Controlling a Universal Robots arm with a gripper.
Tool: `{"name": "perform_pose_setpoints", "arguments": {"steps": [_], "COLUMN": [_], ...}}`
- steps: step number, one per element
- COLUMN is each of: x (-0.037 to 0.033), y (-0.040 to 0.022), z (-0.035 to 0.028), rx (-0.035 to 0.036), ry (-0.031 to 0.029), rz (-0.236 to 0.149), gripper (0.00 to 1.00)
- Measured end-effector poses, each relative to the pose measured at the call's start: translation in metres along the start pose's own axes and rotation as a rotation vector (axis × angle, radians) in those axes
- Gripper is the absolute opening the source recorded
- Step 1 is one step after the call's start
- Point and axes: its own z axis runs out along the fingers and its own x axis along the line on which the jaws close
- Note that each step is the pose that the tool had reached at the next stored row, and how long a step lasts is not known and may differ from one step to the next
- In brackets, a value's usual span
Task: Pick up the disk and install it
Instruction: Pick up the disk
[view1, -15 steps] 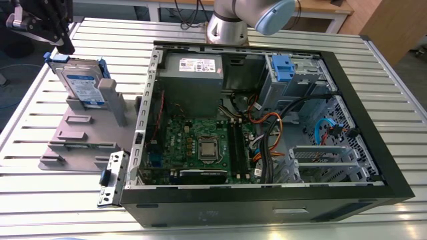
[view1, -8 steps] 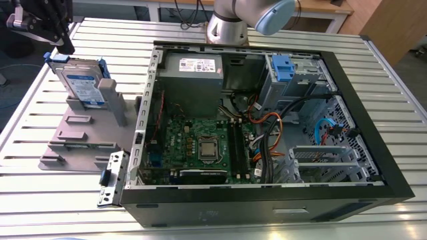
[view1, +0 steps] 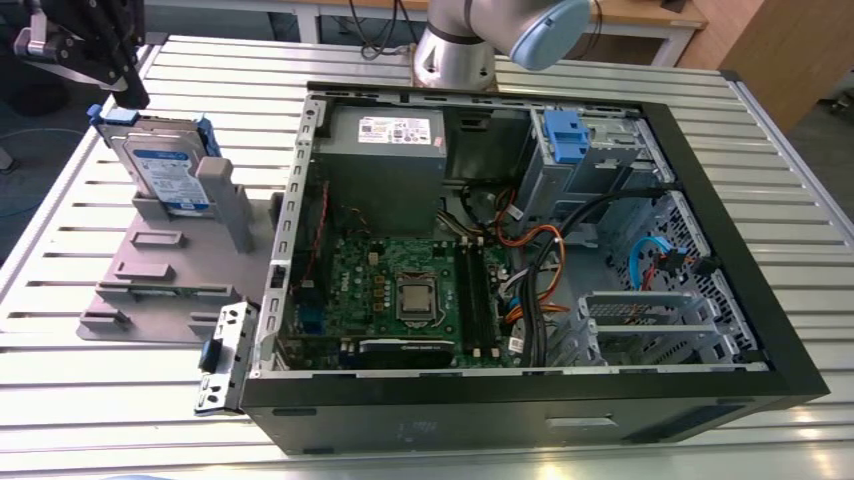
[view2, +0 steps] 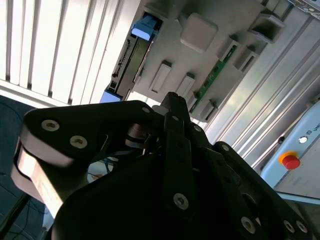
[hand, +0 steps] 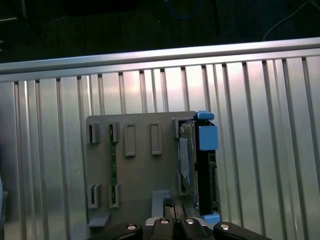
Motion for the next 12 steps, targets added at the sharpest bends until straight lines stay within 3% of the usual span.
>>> {"name": "perform_pose_setpoints", "arguments": {"steps": [12], "x": [0.0], "y": [0.0], "z": [0.0], "rx": [-0.0005], "ry": [0.0007], "rz": [-0.018], "gripper": [0.11]}}
